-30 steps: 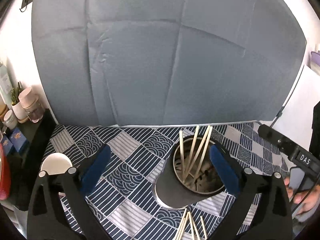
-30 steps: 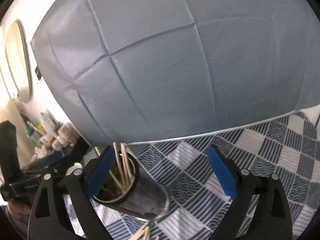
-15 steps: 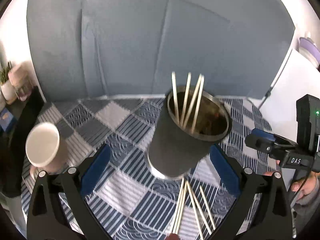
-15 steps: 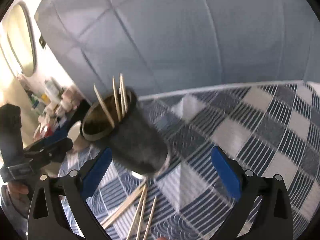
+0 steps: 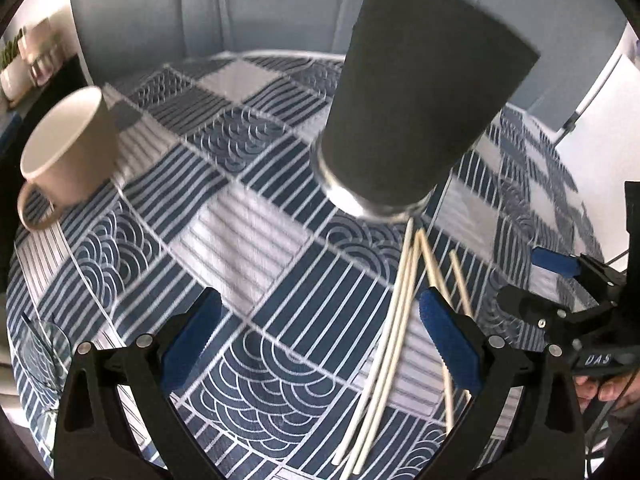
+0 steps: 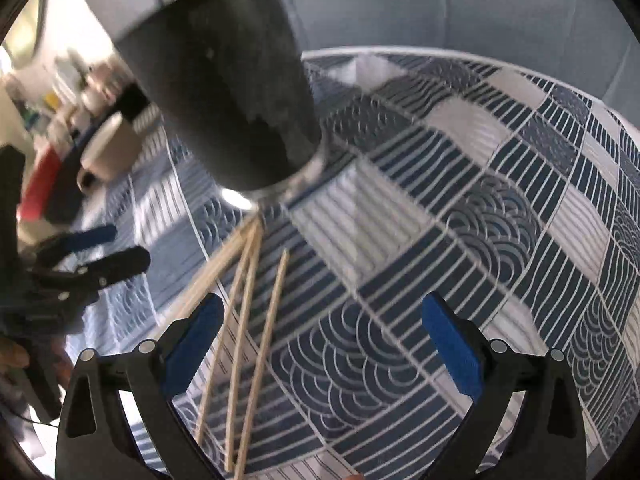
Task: Organize utensils
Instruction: 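Move both tools back down to the remaining sticks on the cloth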
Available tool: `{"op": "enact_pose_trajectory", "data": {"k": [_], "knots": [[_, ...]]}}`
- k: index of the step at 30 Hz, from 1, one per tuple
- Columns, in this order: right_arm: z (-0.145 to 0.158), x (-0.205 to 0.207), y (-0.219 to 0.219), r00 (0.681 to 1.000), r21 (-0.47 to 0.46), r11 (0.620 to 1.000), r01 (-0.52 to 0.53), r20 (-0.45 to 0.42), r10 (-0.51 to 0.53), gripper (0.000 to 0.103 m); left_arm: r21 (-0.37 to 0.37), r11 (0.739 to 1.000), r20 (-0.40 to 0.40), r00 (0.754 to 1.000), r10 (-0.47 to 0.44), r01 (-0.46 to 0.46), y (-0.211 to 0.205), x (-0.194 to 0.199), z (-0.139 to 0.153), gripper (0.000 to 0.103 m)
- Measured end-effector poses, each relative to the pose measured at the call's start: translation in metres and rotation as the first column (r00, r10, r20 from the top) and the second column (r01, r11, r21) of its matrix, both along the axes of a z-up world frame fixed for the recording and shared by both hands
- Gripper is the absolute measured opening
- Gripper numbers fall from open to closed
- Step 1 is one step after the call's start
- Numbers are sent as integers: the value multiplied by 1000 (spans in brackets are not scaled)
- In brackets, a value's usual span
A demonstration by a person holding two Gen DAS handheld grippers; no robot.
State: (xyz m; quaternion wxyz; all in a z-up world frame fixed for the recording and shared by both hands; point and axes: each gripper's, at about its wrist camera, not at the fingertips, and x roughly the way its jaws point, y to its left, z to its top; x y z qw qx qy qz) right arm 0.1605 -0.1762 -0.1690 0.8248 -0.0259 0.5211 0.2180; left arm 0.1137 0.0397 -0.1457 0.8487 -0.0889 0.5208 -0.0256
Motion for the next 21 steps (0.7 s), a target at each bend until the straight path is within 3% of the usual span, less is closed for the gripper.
{"op": "enact_pose_trajectory", "data": {"k": [9, 16, 21], "knots": [[-23, -3, 2, 998, -103, 994, 35, -39, -40, 95, 54, 998, -68, 997, -33, 37, -8, -5, -24, 97], [-25, -6, 6, 998, -143, 988, 52, -22, -55, 95, 135, 987, -66, 994, -83, 91, -17, -5, -28, 97], [-26, -7, 1, 998, -192, 980, 56, -13, -60, 95, 149, 984, -61, 994, -88, 96, -16, -5, -29, 98]]}}
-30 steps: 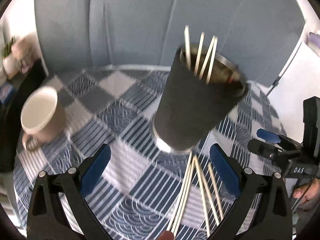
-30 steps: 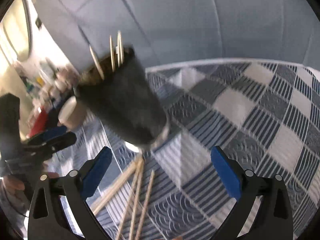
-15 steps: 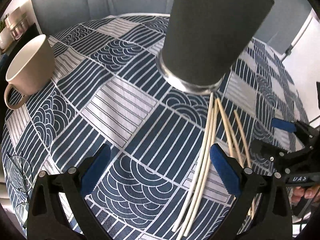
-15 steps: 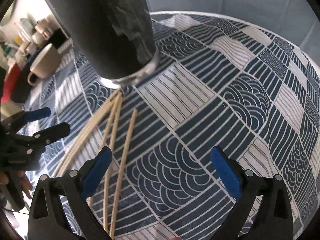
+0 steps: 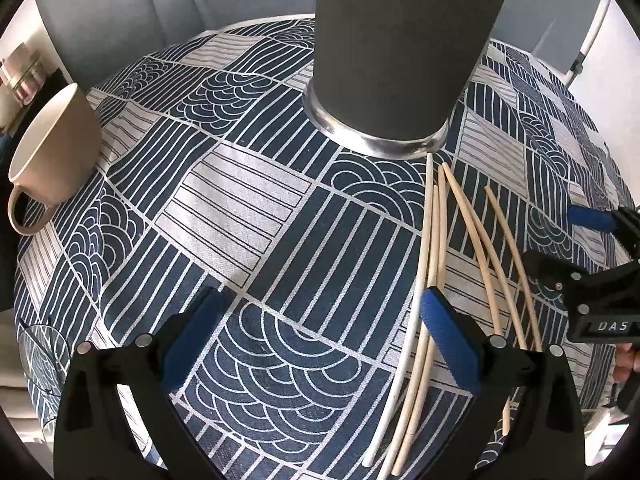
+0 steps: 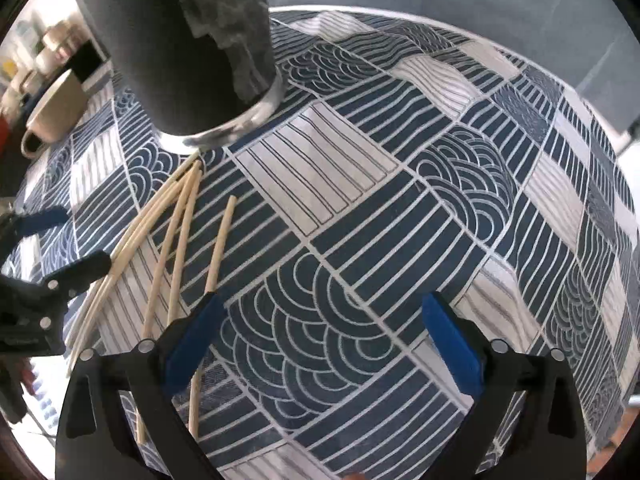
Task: Organize utensils
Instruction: 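Move both tools back down to the remaining sticks on the cloth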
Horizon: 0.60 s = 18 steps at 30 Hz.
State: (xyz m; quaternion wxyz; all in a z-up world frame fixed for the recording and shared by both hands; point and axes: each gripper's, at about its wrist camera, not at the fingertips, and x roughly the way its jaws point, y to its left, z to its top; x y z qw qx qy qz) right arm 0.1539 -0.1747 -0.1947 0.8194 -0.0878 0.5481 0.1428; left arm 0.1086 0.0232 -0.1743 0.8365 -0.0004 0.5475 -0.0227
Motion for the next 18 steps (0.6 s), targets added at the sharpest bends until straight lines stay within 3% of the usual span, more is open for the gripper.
{"op": "enact_pose_trajectory", "data": {"k": [2, 9, 14, 18], "knots": [[-1, 0, -1, 1000, -1, 1000, 7, -10, -7, 95, 46, 998, -4, 999, -36, 36, -6, 1, -4, 99], [-2, -1, 2, 999, -10, 1000, -2, -38, 1, 95, 38, 999, -83, 996, -36, 39, -9, 15, -9, 99], [4, 3, -12, 993, 111, 991, 82, -91, -72, 93, 38, 999, -48, 998, -30, 32, -8, 14, -12, 99], [5, 4, 0, 995, 106, 993, 58, -86, -49, 84, 40, 999, -41, 999, -28, 30, -8, 12, -12, 99]]}}
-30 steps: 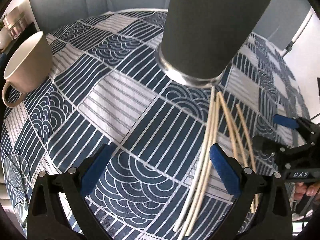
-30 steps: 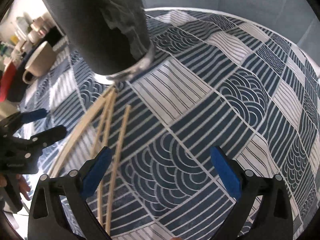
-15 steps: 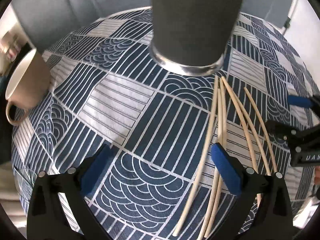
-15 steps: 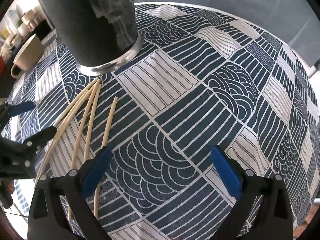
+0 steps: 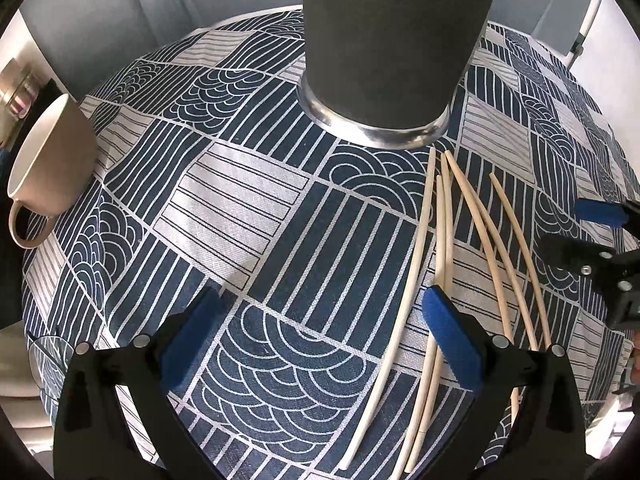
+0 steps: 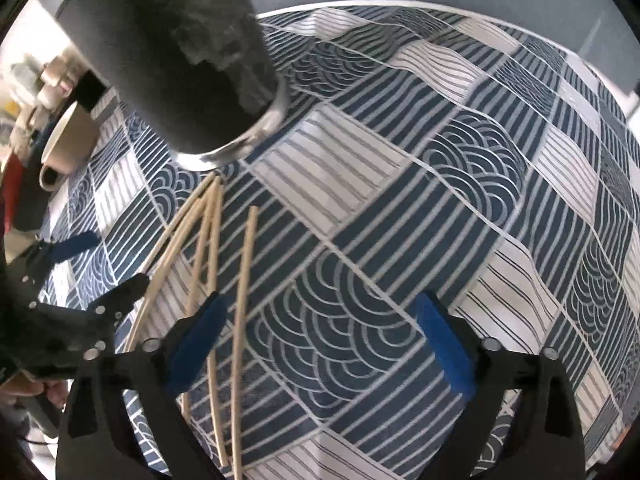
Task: Organize utensils
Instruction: 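Move both tools back down to the remaining sticks on the cloth, then grasp a white stick with left tool while right tool grasps a wooden stick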
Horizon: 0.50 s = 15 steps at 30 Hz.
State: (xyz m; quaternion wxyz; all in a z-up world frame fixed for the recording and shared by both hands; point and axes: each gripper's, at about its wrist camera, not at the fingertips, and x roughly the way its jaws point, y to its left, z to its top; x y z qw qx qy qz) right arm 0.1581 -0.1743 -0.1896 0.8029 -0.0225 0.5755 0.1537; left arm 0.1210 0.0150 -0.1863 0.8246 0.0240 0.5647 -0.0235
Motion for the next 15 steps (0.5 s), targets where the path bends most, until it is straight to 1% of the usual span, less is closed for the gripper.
{"op": "enact_pose_trajectory", "data": {"k": [1, 2, 4, 5, 6, 7, 8, 9, 10, 11, 12, 13, 14, 15], "knots": [[0, -1, 6, 1000, -36, 999, -9, 14, 9, 80, 0, 1000, 2, 1000, 0, 0, -1, 0, 0, 99], [-1, -2, 13, 999, -70, 997, -31, 31, 33, 79, 1, 1000, 5, 1000, 0, 0, -2, 0, 1, 99], [-1, -1, 21, 997, -92, 994, -62, 37, 66, 76, 1, 1000, 11, 1000, 1, -1, -2, -3, 1, 99], [-1, -3, 24, 995, -123, 989, -78, 46, 85, 74, 1, 1000, 14, 1000, 1, -1, -3, -5, 2, 98], [1, -6, 26, 993, -117, 988, -99, 55, 106, 65, 0, 1000, 16, 1000, -2, 2, -3, -6, 5, 95], [2, -8, 25, 991, -117, 987, -114, 58, 121, 59, -1, 1000, 19, 1000, -9, 9, -4, -7, 6, 93], [3, -10, 24, 990, -116, 986, -119, 58, 127, 55, -3, 1000, 22, 1000, -21, 21, -4, -8, 8, 88], [4, -10, 22, 990, -115, 986, -123, 59, 131, 48, -4, 1000, 24, 999, -30, 30, -1, -13, 12, 83], [6, -10, 19, 990, -113, 986, -120, 59, 128, 36, -6, 999, 26, 999, -40, 41, -3, -16, 14, 79], [7, -9, 14, 991, -111, 987, -117, 59, 124, 29, -9, 998, 26, 998, -55, 56, -4, -18, 17, 70], [8, -9, 9, 991, -112, 987, -113, 58, 120, 12, -11, 998, 26, 998, -63, 63, -4, -19, 18, 55], [9, -7, 2, 992, -106, 988, -108, 50, 114, 7, -14, 998, 26, 998, -65, 65, -2, -19, 21, 46], [8, -6, -3, 993, -99, 990, -105, 43, 110, 5, -21, 998, 21, 998, -53, 53, 2, -19, 23, 24], [8, -4, -8, 994, -99, 990, -98, 36, 102, 4, -33, 999, 13, 999, -40, 41, 6, -18, 23, 8]]}}
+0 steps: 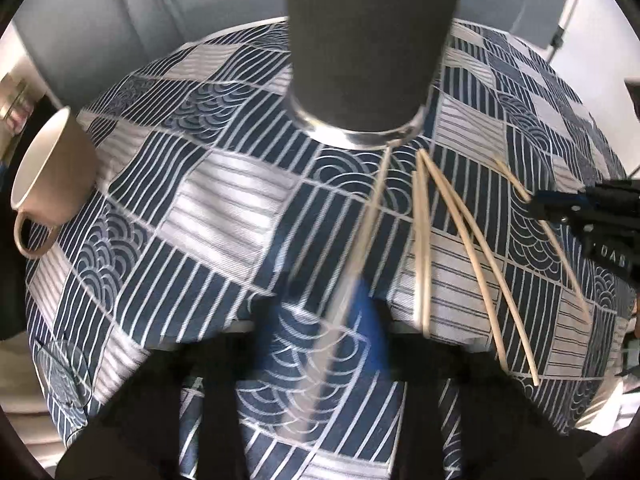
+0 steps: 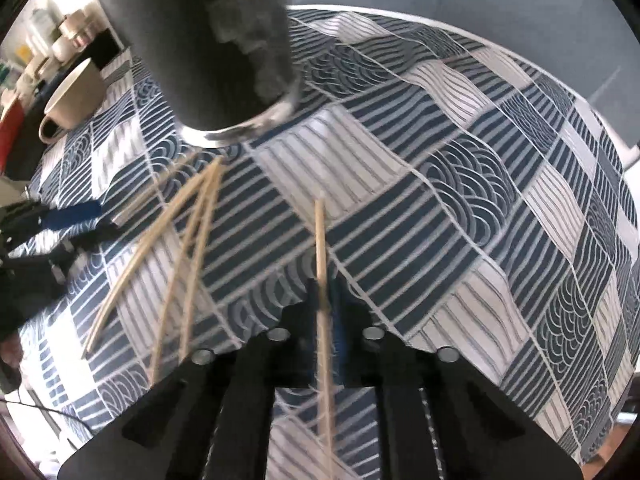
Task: Organize utensils
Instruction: 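Grasp a white stick with left tool while right tool grasps a wooden stick, then lift left tool's white stick over the black holder while right tool carries its wooden stick there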
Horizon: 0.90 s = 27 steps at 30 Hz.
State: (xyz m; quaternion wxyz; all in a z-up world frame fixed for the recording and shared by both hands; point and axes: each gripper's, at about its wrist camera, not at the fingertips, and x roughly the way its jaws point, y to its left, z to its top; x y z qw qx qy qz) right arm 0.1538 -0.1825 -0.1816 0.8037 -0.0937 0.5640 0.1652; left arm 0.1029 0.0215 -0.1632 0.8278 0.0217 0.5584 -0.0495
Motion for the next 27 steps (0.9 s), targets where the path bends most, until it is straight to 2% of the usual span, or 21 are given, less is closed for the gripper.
{"op": "enact_pose_trajectory", "data": {"k": [2, 5, 8, 13, 19, 22, 27], "knots": [[-1, 4, -12, 999, 22, 1000, 19, -28, -19, 4, -75, 996, -42, 998, 47, -50, 15, 1, 1, 4], [0, 8, -29, 995, 93, 993, 72, -83, -64, 4, -131, 988, -80, 995, 66, -76, 26, 1, 1, 4], [6, 11, -41, 991, 152, 983, 106, -98, -92, 4, -166, 980, -124, 988, 87, -107, 33, 1, 1, 4], [27, 18, -48, 991, 211, 970, 119, -85, -103, 5, -183, 971, -135, 982, 130, -154, 40, -2, 9, 4], [68, 30, -40, 997, 288, 955, 76, -4, -78, 5, -177, 966, -79, 981, 176, -187, 53, 6, 41, 4], [87, 40, -35, 997, 320, 946, 47, 40, -64, 5, -159, 969, -27, 982, 188, -190, 57, 11, 64, 4], [123, 52, -27, 990, 350, 937, -5, 131, -44, 5, -183, 968, 63, 980, 188, -174, 61, 24, 102, 4]]}}
